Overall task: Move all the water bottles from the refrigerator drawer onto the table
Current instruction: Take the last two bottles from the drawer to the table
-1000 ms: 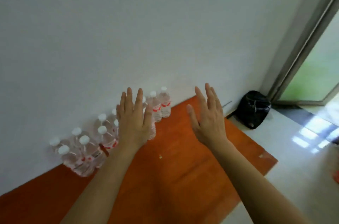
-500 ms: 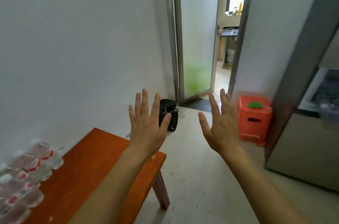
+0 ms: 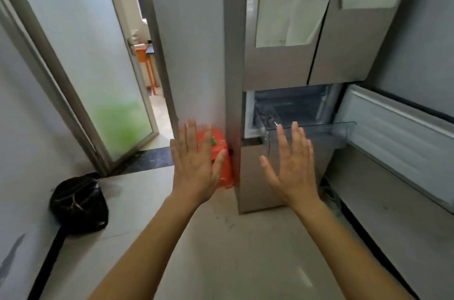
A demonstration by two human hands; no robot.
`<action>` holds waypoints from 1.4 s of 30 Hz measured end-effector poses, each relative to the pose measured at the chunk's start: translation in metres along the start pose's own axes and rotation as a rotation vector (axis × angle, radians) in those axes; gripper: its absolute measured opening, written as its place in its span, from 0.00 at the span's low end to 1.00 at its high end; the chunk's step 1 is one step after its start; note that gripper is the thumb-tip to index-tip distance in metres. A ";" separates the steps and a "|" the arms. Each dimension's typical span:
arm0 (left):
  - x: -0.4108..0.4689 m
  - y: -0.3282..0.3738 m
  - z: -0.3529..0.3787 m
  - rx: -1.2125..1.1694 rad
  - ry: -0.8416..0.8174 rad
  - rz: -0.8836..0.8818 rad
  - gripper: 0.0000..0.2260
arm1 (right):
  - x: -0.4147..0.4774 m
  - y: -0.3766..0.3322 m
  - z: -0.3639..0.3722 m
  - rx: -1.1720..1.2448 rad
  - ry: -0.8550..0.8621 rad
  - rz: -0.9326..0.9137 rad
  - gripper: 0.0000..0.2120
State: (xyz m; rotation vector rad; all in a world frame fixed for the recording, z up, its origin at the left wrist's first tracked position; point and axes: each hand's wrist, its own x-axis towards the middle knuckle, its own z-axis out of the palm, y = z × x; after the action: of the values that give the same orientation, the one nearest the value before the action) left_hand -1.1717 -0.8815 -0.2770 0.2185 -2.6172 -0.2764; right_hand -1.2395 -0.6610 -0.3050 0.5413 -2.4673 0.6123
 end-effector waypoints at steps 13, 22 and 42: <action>0.176 0.167 0.184 -0.034 -0.257 0.274 0.32 | 0.088 0.233 -0.001 -0.138 0.028 0.321 0.40; 0.257 0.209 0.275 0.023 -0.364 0.108 0.32 | 0.194 0.357 0.059 -0.056 -0.243 0.231 0.35; 0.340 0.139 0.428 0.160 -0.856 0.031 0.30 | 0.311 0.424 0.264 0.026 -1.027 0.121 0.30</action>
State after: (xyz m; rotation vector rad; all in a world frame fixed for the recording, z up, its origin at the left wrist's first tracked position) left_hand -1.6912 -0.7499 -0.4549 0.1258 -3.4932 -0.1672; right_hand -1.7932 -0.5295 -0.4540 0.8769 -3.4695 0.4670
